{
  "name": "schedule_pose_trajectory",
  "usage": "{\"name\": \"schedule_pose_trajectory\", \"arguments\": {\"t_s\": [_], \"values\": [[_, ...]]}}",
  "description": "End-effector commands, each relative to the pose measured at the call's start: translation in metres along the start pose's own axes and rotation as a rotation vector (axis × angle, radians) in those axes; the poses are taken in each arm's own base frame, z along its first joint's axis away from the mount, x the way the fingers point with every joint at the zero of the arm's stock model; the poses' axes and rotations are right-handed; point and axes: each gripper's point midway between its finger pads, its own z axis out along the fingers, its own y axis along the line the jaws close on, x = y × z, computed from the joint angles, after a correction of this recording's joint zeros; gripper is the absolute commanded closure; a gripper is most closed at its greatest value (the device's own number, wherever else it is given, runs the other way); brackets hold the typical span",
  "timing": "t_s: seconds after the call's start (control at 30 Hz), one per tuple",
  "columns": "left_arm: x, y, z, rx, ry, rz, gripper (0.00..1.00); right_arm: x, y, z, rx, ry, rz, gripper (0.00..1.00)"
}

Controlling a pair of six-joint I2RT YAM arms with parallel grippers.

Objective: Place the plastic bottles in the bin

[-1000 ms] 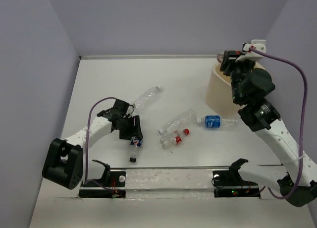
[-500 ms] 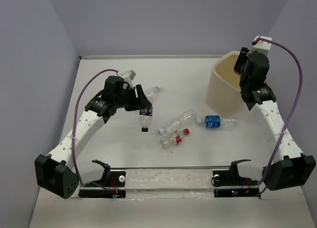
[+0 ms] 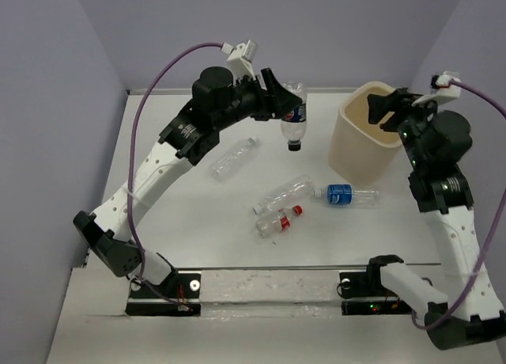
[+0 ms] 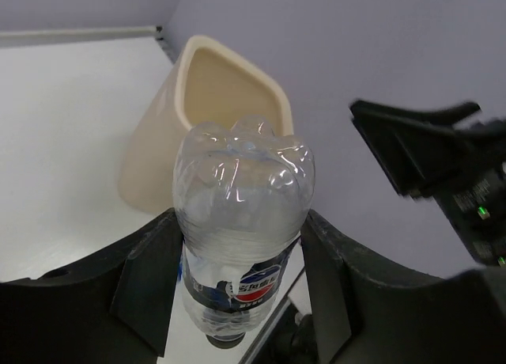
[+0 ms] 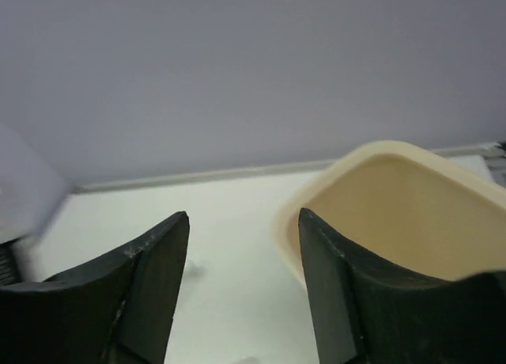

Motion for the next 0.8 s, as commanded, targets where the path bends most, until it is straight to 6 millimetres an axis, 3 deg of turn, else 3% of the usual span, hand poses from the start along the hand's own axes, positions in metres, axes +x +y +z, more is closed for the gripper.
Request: {"name": "schedule_pose_trajectory", "arguments": {"t_s": [0.0, 0.03, 0.07, 0.1, 0.13, 0.23, 0.3, 0.37, 0.43, 0.57, 0.6, 0.67, 0.7, 0.77], "values": [[-0.032, -0.038, 0.043, 0.103, -0.125, -0.014, 0.86, -0.065, 0.049, -0.084, -0.266, -0.221, 0.084, 0.78], [-0.053, -0.06, 0.045, 0.157, -0.177, 0.001, 0.86, -0.068, 0.05, -0.095, -0.276, -0.24, 0.097, 0.92], [-0.045, -0.052, 0.071, 0.142, -0.159, -0.005, 0.86, -0.07, 0.051, -0.114, -0.297, -0.273, 0.116, 1.0], [-0.048, -0.057, 0.08, 0.157, -0.168, -0.003, 0.86, -0.064, 0.051, -0.111, -0.301, -0.261, 0.122, 1.0], [-0.055, -0.069, 0.097, 0.198, -0.193, -0.002, 0.86, -0.069, 0.053, -0.127, -0.32, -0.295, 0.127, 1.0], [-0.067, -0.094, 0.122, 0.315, -0.27, -0.026, 0.86, -0.065, 0.055, -0.142, -0.352, -0.304, 0.119, 1.0], [-0.083, -0.111, 0.126, 0.382, -0.347, -0.034, 0.86, -0.059, 0.06, -0.146, -0.39, -0.291, 0.118, 1.0], [-0.076, -0.104, 0.149, 0.398, -0.366, -0.071, 0.86, -0.057, 0.066, -0.153, -0.43, -0.286, 0.115, 1.0], [-0.087, -0.112, 0.153, 0.46, -0.444, -0.082, 0.86, -0.055, 0.069, -0.154, -0.446, -0.283, 0.108, 1.0], [-0.069, -0.103, 0.191, 0.521, -0.47, -0.126, 0.86, -0.049, 0.082, -0.159, -0.533, -0.253, 0.131, 1.0], [-0.074, -0.115, 0.186, 0.568, -0.488, -0.122, 0.83, -0.044, 0.088, -0.159, -0.569, -0.234, 0.133, 1.0], [-0.054, -0.106, 0.204, 0.556, -0.47, -0.105, 0.76, -0.04, 0.092, -0.159, -0.597, -0.214, 0.149, 1.0], [-0.042, -0.103, 0.211, 0.543, -0.455, -0.079, 0.61, -0.036, 0.094, -0.157, -0.613, -0.199, 0.15, 1.0], [-0.037, -0.104, 0.212, 0.547, -0.456, -0.047, 0.34, -0.034, 0.096, -0.157, -0.626, -0.188, 0.147, 0.99]]}}
